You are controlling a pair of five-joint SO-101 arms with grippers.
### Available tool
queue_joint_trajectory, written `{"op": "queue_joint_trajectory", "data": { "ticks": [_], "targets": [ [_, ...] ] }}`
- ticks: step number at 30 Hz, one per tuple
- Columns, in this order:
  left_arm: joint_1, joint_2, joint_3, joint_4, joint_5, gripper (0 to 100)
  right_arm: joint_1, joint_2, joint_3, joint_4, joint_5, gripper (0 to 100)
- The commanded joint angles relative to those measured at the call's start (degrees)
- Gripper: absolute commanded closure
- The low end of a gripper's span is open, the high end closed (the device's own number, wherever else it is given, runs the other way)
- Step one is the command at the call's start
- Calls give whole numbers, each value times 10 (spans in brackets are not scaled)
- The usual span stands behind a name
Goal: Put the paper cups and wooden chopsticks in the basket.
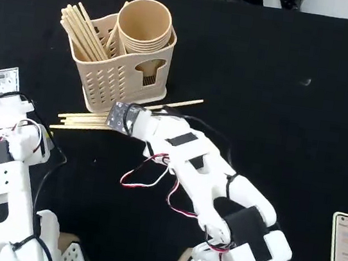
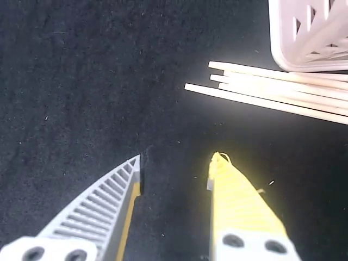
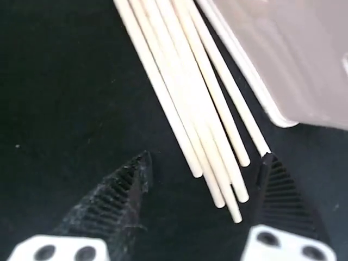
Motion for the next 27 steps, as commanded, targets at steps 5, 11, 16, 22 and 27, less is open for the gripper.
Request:
{"op": "queue_joint_trajectory", "data": {
  "ticks": [5,11,16,22,27],
  "targets": [
    [-1,-10,-7,-9,6,794,7,2,-43,2,46,710],
    [-1,-10,-7,-9,6,794,6,61,-127,134,114,778],
    [-1,-10,-7,-9,6,794,7,78,-160,222,120,903],
    [-1,-10,-7,-9,6,794,6,46,-147,252,119,987],
    [-1,-10,-7,-9,6,794,5,-60,-112,314,98,988]
  ]
}}
